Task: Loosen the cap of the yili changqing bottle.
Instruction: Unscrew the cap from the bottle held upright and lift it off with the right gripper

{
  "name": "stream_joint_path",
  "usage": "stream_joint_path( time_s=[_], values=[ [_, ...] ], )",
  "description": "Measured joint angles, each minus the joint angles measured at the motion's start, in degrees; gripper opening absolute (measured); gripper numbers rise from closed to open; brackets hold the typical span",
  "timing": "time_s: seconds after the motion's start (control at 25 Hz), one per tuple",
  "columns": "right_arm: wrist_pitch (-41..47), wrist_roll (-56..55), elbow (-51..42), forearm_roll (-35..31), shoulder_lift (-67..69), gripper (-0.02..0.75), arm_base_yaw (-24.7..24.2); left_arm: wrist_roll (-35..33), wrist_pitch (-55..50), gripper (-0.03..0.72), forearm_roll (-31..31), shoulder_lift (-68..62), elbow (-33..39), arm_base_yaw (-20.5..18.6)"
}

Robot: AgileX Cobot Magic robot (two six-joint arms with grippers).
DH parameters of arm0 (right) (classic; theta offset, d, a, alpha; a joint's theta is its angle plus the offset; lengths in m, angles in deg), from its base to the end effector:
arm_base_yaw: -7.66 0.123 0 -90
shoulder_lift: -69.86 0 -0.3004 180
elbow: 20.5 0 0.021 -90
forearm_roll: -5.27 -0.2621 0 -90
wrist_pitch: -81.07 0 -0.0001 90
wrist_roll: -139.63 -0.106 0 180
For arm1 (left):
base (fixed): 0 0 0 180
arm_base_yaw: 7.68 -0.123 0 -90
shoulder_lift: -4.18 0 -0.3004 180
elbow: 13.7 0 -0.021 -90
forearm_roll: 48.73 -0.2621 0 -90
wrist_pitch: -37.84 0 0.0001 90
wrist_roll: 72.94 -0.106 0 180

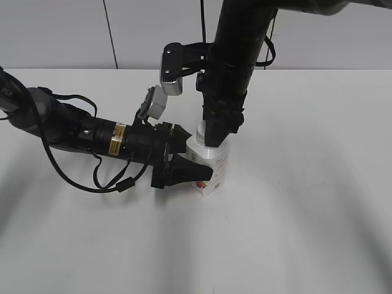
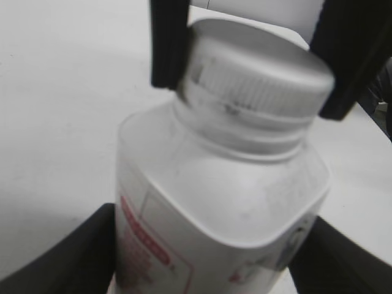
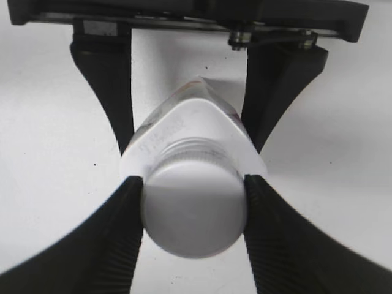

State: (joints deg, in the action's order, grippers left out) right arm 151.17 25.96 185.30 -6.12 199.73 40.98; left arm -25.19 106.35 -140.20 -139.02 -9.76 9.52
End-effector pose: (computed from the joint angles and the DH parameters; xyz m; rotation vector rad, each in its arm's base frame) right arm 0.3761 0.2708 0.2067 -2.2212 1.9891 0.2298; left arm 0.3715 -0.2182 0.0601 1.4100 1.5795 -1.2373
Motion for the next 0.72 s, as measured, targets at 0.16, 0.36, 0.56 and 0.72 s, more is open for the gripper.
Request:
stream_joint_path(
  time_s=[0.16,0.36,0.56,0.72],
  values=[
    [0.0,-0.1,0.0,0.0,0.0,0.396,0.0,0.1,0.0,0.493,0.0,0.0,0.0,0.0],
    [0.0,-0.4,0.0,-0.5,-0.3,0.417,0.0,0.3,0.1,0.489,0.0,0.0,0.0,0.0],
    [0.0,-0.5,0.0,-2.0,-1.0,0.509,0.0,0.4,0.1,0.489,0.0,0.0,0.0,0.0],
    [0.0,-0.9,0.0,-2.9,-1.0,0.573,0.0,0.5,0.1,0.489,-0.1,0.0,0.0,0.0]
  ],
)
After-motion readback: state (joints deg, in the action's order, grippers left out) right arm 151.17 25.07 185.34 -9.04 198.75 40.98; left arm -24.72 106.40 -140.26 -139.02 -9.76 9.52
